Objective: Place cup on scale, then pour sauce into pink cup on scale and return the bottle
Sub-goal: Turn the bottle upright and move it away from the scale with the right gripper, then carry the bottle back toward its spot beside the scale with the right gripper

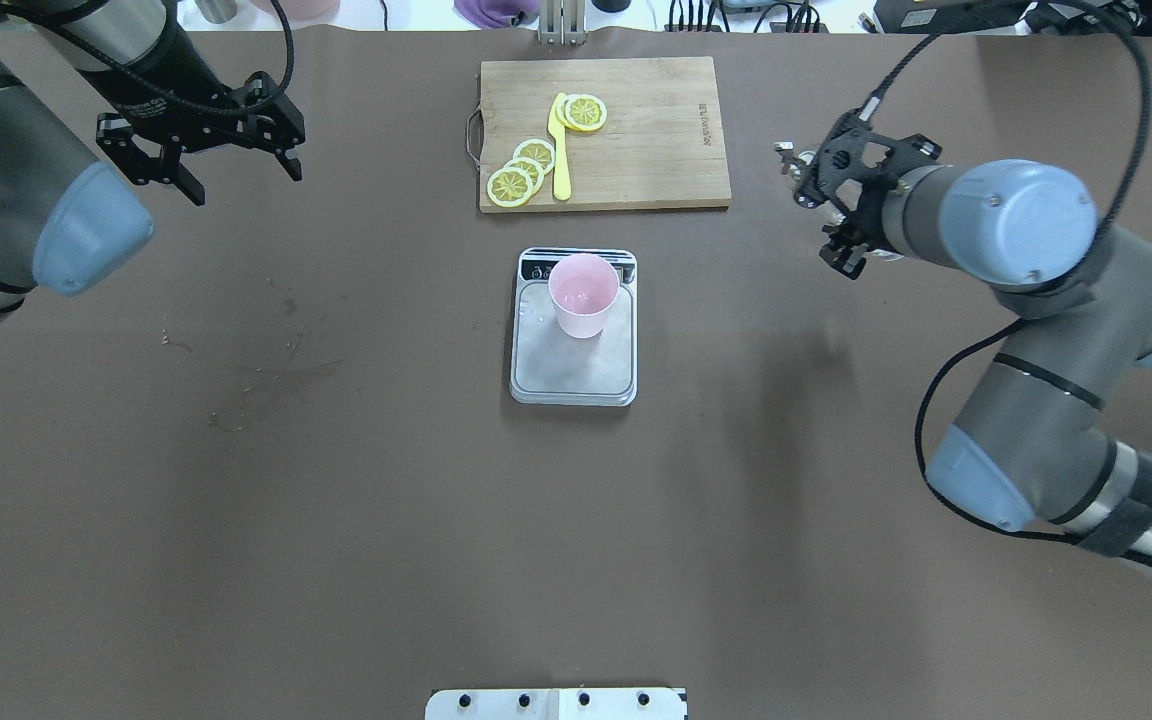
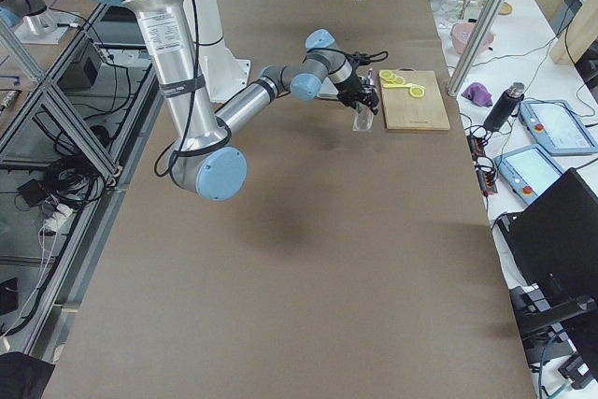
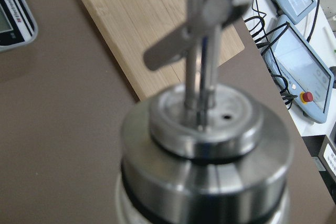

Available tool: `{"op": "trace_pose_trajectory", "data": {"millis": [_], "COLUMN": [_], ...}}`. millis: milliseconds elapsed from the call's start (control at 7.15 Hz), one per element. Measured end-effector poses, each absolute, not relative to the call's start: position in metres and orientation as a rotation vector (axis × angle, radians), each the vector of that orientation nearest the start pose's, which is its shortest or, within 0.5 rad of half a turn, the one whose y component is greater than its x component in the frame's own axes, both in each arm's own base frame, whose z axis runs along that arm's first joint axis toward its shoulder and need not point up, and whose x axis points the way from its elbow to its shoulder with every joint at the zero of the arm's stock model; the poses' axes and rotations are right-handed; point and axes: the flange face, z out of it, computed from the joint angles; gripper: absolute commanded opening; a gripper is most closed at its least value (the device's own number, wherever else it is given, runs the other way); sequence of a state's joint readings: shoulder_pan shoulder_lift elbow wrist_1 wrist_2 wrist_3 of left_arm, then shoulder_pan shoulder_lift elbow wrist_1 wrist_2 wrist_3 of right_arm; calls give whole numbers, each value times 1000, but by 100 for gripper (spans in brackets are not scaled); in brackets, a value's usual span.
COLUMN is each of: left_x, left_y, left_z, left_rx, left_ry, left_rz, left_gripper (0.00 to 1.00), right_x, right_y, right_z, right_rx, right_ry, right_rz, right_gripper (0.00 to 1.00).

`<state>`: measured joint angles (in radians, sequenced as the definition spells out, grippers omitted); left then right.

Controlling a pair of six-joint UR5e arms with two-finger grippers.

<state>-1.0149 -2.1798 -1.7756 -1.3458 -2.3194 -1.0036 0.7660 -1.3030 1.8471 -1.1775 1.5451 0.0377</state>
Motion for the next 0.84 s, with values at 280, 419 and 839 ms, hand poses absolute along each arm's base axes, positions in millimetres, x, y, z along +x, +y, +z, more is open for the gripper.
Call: {"op": "trace_pose_trajectory", "data": {"millis": [280, 419, 839], "left_x": [279, 279, 279], "left_y": [-575, -575, -575], "left_z": [231, 231, 231], "left_rx": [-111, -111, -111], "left_ry": [911, 911, 911], "left_rz": [-197, -197, -196], "left_gripper": [98, 98, 98], "right_x": [-253, -219, -139], "right_y": [-506, -505, -514], "right_z": [403, 427, 510], "right_rx": [892, 884, 840], "right_ry": [-486, -540, -752], "right_rz": [-652, -636, -570], "right_gripper": [0, 0, 0]}}
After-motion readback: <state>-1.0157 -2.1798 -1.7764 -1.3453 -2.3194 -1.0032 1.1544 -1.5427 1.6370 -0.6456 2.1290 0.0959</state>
